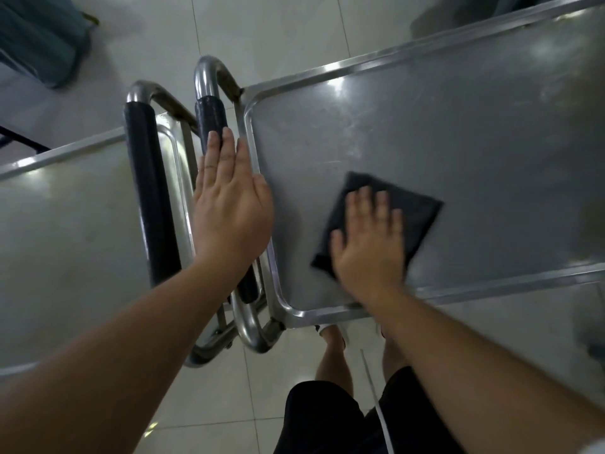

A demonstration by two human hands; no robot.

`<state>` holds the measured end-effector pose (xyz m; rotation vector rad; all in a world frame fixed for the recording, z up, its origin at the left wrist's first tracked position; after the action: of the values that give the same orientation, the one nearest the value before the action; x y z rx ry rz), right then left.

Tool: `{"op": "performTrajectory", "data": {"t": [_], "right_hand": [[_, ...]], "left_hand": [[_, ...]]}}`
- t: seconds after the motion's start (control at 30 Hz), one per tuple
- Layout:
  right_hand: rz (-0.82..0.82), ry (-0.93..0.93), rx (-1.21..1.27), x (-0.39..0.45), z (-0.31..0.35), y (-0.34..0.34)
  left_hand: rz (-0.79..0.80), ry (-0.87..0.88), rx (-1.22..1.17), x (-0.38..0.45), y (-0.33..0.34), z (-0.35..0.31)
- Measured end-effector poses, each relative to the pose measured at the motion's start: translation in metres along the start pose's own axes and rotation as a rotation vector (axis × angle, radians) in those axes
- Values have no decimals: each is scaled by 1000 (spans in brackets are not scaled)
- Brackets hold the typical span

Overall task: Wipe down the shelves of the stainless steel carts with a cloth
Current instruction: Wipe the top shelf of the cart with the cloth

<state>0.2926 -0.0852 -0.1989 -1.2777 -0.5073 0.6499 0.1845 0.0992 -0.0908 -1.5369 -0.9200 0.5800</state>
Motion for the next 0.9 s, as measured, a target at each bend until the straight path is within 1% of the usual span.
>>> {"op": "performTrajectory", "data": {"t": [0.1, 0.17, 0.27, 0.33, 0.4, 0.47, 0.57, 0.63, 0.7, 0.77, 0.8, 0.83, 0.9], "right_hand": [[100, -339, 99, -22, 87, 15], [138, -541, 111, -21, 107, 19], [187, -764, 59, -3, 89, 19], [186, -802, 15, 17, 54, 14], [135, -728, -27, 46, 3, 2], [94, -593, -85, 77, -62, -15], [106, -328, -160, 118, -161, -41], [111, -121, -141, 137, -196, -51], [51, 171, -125, 144, -193, -48], [-34, 430, -110, 143, -156, -38], [-61, 488, -84, 140, -129, -32], [-66, 494, -49, 137, -100, -26], [-41, 414, 4, 127, -39, -13]], "left_hand": [[-1, 5, 8, 1, 0, 2], [0, 10, 16, 1, 0, 2], [12, 12, 14, 0, -2, 0], [25, 13, 0, -1, -3, 1], [35, 10, -22, -1, -3, 2], [34, 9, -22, -1, -4, 2], [34, 2, -13, -2, -6, -1], [40, 0, -11, -1, -7, -4], [46, 3, -3, 0, -9, -5], [52, 0, 0, -1, -10, -6], [52, -4, 0, -1, -10, -6], [49, -6, 2, -1, -10, -6], [40, -3, 0, -1, -9, -5]]}}
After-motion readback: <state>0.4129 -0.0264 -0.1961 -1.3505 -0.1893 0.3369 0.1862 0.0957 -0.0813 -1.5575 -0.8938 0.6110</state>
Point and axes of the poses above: each hand's wrist, its own x-axis towards the middle knuckle, its own y-axis out of the palm, z = x × y, the point moved 3 cm from there along x, towards the middle knuckle, and after that the axes turned 12 degrees about -z, right-handed, at the moved point
